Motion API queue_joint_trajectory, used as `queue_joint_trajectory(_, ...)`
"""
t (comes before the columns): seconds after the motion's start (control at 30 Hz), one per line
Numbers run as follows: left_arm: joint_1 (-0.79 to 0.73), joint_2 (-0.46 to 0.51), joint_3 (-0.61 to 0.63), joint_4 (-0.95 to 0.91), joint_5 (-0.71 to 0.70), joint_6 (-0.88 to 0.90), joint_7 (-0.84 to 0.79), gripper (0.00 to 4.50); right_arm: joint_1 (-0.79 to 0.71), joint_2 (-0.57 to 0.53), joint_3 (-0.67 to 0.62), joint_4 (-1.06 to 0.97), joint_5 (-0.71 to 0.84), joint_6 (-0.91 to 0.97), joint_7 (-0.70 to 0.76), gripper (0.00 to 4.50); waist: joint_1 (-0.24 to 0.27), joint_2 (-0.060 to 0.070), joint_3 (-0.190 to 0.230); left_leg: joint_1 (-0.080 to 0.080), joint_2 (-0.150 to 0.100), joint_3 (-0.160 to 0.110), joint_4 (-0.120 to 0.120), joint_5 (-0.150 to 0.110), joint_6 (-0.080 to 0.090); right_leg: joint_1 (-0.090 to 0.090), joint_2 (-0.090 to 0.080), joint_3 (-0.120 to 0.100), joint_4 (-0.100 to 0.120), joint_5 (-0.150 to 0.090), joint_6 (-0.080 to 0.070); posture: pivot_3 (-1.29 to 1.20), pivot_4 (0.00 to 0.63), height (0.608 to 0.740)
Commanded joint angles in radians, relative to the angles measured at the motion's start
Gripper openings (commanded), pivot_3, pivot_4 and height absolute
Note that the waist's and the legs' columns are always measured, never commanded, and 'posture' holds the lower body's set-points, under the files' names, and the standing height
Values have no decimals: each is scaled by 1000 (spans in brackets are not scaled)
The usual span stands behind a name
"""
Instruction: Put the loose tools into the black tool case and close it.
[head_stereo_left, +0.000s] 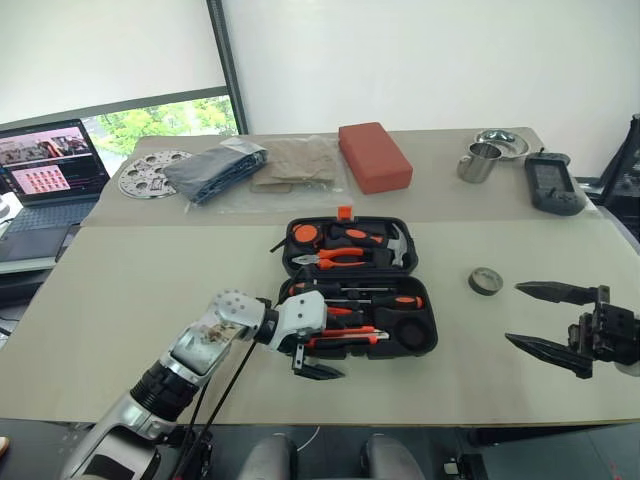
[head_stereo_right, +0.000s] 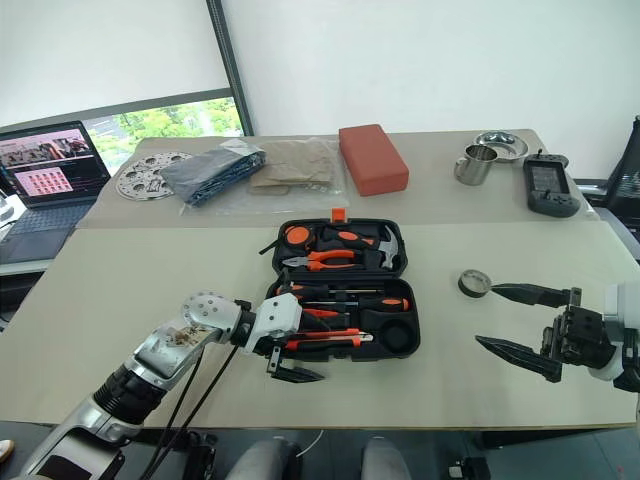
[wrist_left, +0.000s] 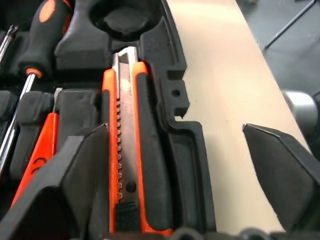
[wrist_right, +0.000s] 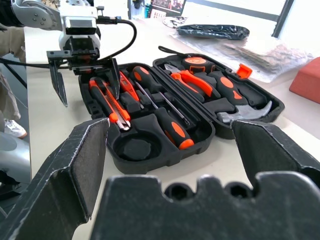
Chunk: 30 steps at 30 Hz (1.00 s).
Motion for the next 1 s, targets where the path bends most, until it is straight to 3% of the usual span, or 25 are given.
queue_joint_trajectory(0.03, 13, 24, -53, 101, 104, -19, 22, 4476, -11, -16, -16, -5, 4, -14, 14, 4500, 3, 0, 0, 0, 0, 0, 0, 0, 0, 1, 0, 0, 0, 0, 0, 0, 150, 707)
queue_joint_trajectory(0.27, 25, -1, -36, 131, 97, -56, 42, 4476, -12, -24, -21, 0, 4, -10, 21, 4500, 6, 0, 0, 1, 0, 0, 0, 0, 0, 4, 0, 3, 0, 0, 0, 0, 150, 707)
queue_joint_trajectory(0.7, -40, 44, 314, -164, -194, 136, 81, 4476, -52, -11, -2, 63, -18, -34, 16, 4500, -3, -1, 1, -1, 1, -3, 0, 1, 2, -4, 0, 3, 1, 0, 1, 0, 150, 707)
queue_joint_trajectory(0.83, -111, 52, 486, -218, -342, 234, 138, 4476, -100, -2, 26, 124, -96, -75, -65, 4500, -6, -3, 3, -2, 0, -3, -1, 1, 2, -4, 0, 3, -1, 0, 1, 0, 150, 707)
queue_joint_trajectory(1.0, -94, 114, 557, -238, -387, 267, 150, 4476, -169, -8, 90, 189, -210, -81, -189, 4500, -16, -3, 3, 0, 0, -2, -3, 1, 2, -4, 0, 3, -1, 0, 1, 0, 150, 707)
